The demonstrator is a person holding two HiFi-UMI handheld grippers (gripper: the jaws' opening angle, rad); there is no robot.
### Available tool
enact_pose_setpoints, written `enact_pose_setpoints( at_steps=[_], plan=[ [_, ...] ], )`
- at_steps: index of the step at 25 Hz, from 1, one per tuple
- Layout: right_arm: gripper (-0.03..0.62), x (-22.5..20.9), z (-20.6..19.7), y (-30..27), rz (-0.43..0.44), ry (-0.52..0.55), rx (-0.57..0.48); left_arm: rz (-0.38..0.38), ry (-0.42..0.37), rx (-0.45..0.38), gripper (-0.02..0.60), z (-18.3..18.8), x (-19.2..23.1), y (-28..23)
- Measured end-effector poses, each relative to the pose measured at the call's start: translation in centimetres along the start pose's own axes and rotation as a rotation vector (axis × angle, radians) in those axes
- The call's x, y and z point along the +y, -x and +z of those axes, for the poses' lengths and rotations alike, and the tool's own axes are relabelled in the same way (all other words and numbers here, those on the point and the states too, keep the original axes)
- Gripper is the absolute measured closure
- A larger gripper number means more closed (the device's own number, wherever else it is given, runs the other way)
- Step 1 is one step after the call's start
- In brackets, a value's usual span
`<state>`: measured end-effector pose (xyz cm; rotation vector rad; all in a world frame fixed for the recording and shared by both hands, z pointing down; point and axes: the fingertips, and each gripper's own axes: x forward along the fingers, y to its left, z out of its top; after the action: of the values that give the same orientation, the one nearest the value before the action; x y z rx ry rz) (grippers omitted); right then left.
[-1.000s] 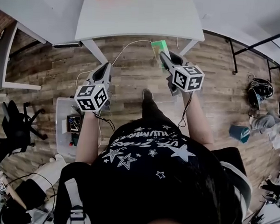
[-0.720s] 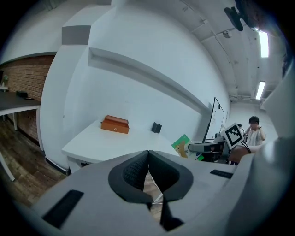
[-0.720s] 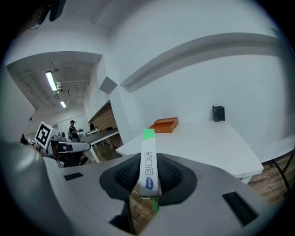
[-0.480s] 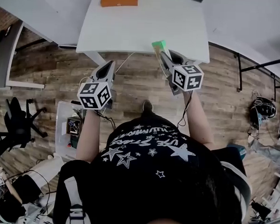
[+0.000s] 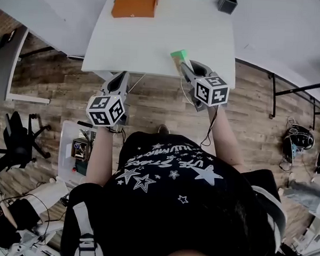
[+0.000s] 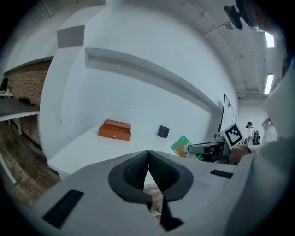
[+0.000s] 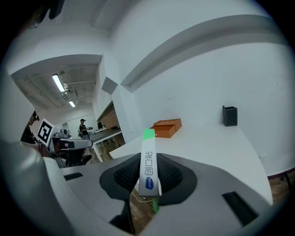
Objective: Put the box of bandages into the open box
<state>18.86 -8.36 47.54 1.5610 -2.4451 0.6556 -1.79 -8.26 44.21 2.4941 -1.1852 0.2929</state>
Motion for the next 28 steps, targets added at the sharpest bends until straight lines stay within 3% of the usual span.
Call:
enact_pose_setpoints(
  at_steps=[15, 22, 28],
  plan=[
    [0.48, -1.1, -1.1, -0.9, 0.016, -0.031, 0.022, -0.009, -0.007, 0.0, 0.561, 0.3, -0.1, -2.2],
    [0.48, -3.0, 0.8, -5.1, -0.022, -0.021, 0.041, -0.029, 0.011, -0.015, 0.561, 2.0, 3.8, -5.9],
    [0.48, -3.7, 4.0, -12.3, -0.023, 0.001, 0.055, -0.038, 0.037, -0.015, 0.561, 4.2, 10.1, -9.9]
  ],
)
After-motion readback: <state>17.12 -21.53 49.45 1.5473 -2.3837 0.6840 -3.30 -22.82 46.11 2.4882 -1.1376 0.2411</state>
